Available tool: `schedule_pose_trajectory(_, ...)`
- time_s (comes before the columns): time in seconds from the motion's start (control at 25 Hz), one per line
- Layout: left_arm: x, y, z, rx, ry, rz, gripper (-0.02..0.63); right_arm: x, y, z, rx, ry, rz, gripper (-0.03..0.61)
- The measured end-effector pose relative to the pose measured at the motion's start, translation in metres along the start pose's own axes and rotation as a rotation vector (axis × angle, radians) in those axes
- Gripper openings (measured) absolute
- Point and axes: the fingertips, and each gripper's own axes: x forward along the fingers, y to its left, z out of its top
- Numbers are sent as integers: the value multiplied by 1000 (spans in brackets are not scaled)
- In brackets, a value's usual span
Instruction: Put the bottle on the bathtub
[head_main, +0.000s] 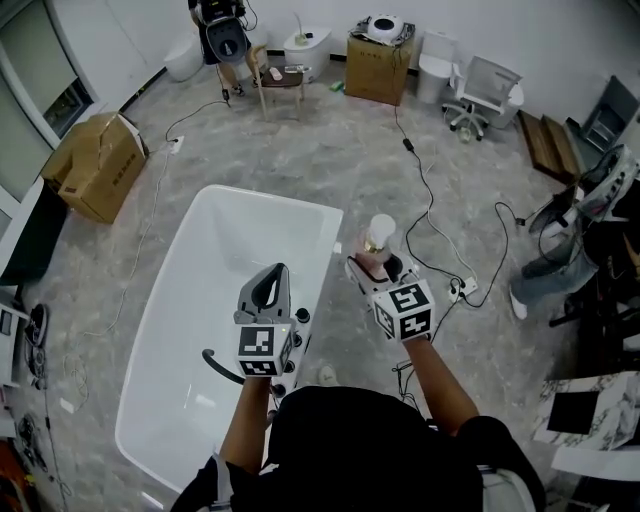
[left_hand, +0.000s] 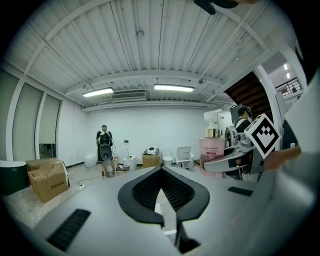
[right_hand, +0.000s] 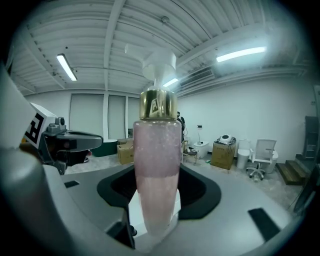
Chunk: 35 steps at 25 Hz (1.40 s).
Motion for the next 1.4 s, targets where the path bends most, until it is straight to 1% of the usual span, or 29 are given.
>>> schedule_pose_trajectory(0.24,18,28,-14,-16,18,-20,12,36,6,-3,5,21,-3,239)
schedule_pose_trajectory(0.44,21,45,-25,-26,29,-15,12,50,15,-8,8,36,0,239)
schedule_pose_trajectory(0.68,22,50,-37,-37,38,-16,12,60,18,-16,-6,56,11,239)
schedule_pose_trajectory(0.84,25,55,-45,-45,60,-18,12,67,18,-17,-7,70,15,238)
schedule_pose_trajectory(1.12,53,53,-58,-60,94,-16,12,86,3,-27,6,98,45,238)
schedule_pose_trajectory(1.28,65,51,-70,-65,131,-14,12,100,-6,-36,21,120,64,238)
schedule_pose_trajectory(1.4,75,52,-83,-95,168,-5,12,114,-12,-46,27,146,82,239)
